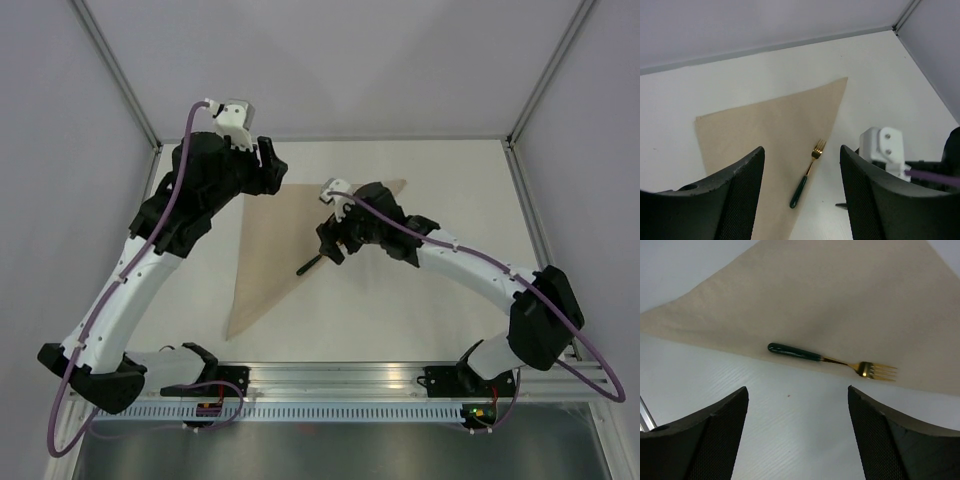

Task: Fold the napkin, place the utensils inside, and roll it up
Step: Fold the napkin

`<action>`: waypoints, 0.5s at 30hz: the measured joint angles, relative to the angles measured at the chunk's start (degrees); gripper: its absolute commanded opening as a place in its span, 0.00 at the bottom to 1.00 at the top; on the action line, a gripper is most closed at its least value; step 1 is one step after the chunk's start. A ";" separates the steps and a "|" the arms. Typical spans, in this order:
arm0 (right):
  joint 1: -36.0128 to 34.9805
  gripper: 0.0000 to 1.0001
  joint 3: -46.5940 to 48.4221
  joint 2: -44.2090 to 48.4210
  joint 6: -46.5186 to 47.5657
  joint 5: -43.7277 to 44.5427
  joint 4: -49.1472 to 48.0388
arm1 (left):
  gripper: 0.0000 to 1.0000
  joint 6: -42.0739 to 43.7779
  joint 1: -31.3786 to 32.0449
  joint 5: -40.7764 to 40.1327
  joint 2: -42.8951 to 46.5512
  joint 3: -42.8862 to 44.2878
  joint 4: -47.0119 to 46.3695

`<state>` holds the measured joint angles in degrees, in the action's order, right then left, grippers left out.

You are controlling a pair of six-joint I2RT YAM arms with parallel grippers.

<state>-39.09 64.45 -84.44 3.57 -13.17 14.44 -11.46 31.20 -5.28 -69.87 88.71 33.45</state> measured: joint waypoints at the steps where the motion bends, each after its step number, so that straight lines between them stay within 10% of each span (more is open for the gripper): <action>1: -2.67 0.84 0.02 -1.25 0.39 0.81 -0.61 | 0.67 -0.46 0.00 -0.44 0.26 0.00 0.81; 15: -28.06 0.75 5.22 -19.58 6.10 7.17 -5.92 | 0.67 -3.69 0.00 -5.77 8.13 -0.44 8.07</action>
<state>-67.16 69.67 -104.03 9.67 -6.00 8.51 -15.16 31.20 -11.05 -61.73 88.27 41.52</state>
